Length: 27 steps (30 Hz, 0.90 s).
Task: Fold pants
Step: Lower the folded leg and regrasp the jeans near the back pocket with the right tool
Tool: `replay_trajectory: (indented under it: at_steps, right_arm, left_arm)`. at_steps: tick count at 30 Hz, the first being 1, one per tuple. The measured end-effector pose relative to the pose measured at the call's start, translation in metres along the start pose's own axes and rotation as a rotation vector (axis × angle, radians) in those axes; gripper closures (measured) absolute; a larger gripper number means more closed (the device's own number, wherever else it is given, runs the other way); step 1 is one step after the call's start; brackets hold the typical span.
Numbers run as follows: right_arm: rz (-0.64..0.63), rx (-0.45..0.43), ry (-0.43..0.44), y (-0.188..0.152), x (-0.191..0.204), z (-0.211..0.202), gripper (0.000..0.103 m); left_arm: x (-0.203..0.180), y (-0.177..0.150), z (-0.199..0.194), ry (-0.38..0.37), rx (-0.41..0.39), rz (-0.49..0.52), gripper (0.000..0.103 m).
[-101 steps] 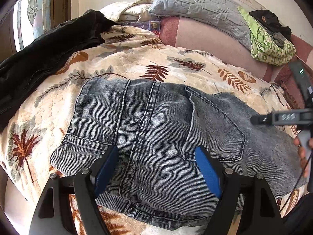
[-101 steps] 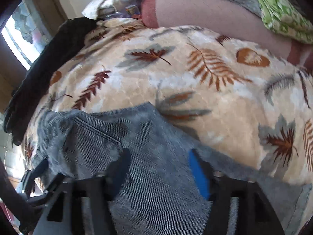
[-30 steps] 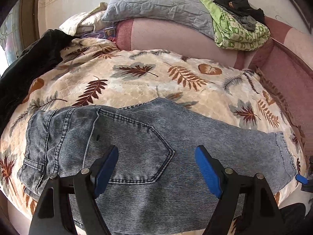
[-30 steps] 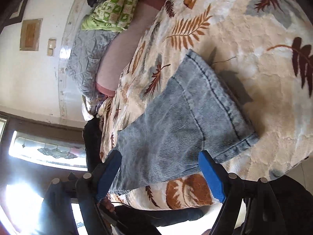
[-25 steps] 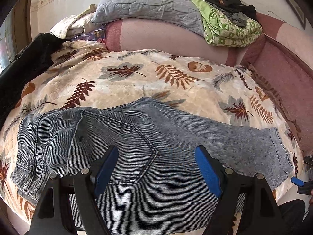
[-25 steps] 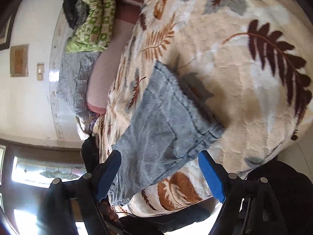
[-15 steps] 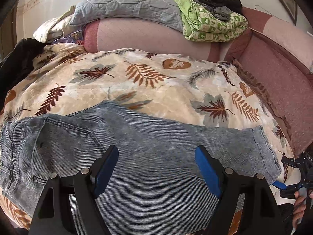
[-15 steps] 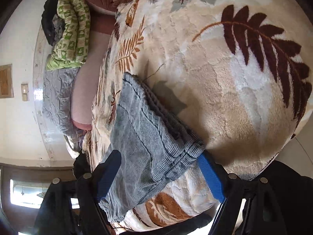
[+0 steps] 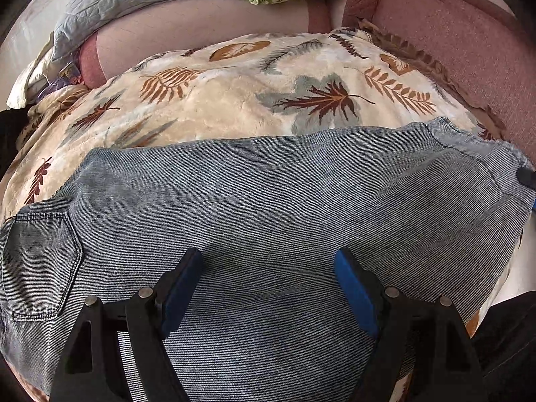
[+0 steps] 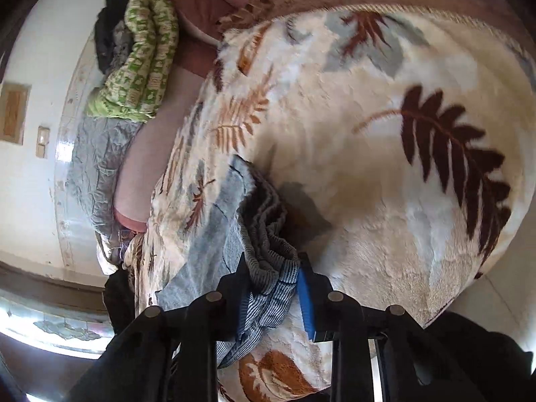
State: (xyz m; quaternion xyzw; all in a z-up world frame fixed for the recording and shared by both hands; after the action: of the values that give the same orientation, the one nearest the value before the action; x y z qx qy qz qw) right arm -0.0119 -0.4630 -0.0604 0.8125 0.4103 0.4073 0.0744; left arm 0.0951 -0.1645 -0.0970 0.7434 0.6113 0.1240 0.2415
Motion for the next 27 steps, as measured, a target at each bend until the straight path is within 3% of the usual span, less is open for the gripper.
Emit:
replay_trajectory:
  at_steps: [3,6,8,11,14,17,19,21,22,25,27]
  right_arm:
    - [-0.073,0.002,-0.057,0.001,0.007,0.006,0.080]
    - [0.020,0.098,-0.063,-0.011,-0.026,0.032,0.080]
    - [0.062,0.093,-0.008,-0.015,-0.036,0.032,0.080]
    - [0.109,0.103,0.065,-0.016,-0.044,0.029,0.071]
    - [0.148,0.097,0.122,-0.019,-0.053,0.029,0.068]
    - [0.174,0.093,0.145,-0.022,-0.058,0.030,0.068]
    - [0.151,0.093,0.133,-0.022,-0.054,0.028,0.068]
    - [0.101,0.082,0.086,-0.020,-0.046,0.023,0.070]
    - [0.063,0.058,0.050,-0.018,-0.040,0.017,0.076]
    - [-0.020,0.017,0.001,-0.016,-0.020,0.003,0.079]
    - [-0.049,0.039,-0.051,-0.015,-0.017,0.007,0.079]
  left_arm:
    - [-0.004,-0.001,0.002,0.031,0.004,0.026,0.021]
    - [-0.007,0.001,0.000,0.058,0.022,0.032,0.021]
    - [-0.007,0.006,-0.007,0.040,0.017,0.010,0.021]
    - [-0.013,0.019,-0.029,-0.023,-0.067,-0.046,0.021]
    - [-0.027,0.033,-0.040,-0.078,-0.126,-0.075,0.021]
    - [-0.044,0.038,-0.013,-0.013,-0.070,-0.054,0.021]
    - [-0.056,0.025,0.030,0.038,0.093,0.003,0.021]
    - [-0.065,0.018,0.031,0.081,-0.006,0.062,0.017]
    - [-0.066,0.017,0.029,0.088,-0.006,0.066,0.018]
    - [-0.059,0.023,0.023,0.025,0.027,0.007,0.019]
    - [-0.053,0.028,0.011,-0.049,-0.002,-0.056,0.019]
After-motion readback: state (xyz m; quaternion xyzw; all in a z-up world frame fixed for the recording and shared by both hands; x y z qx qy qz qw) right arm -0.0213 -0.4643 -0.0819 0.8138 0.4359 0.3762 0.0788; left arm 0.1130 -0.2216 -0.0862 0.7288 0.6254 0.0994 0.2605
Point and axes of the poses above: each gripper's, at about its wrist camera, not at the fingertips, and z roughly the way its jaws point, x to its left, y to its top, the point moved 2 cm from there along z, roughly the way its jaws point, and after that the axes turned 13 degrees about -z, right-handed, at the moved point
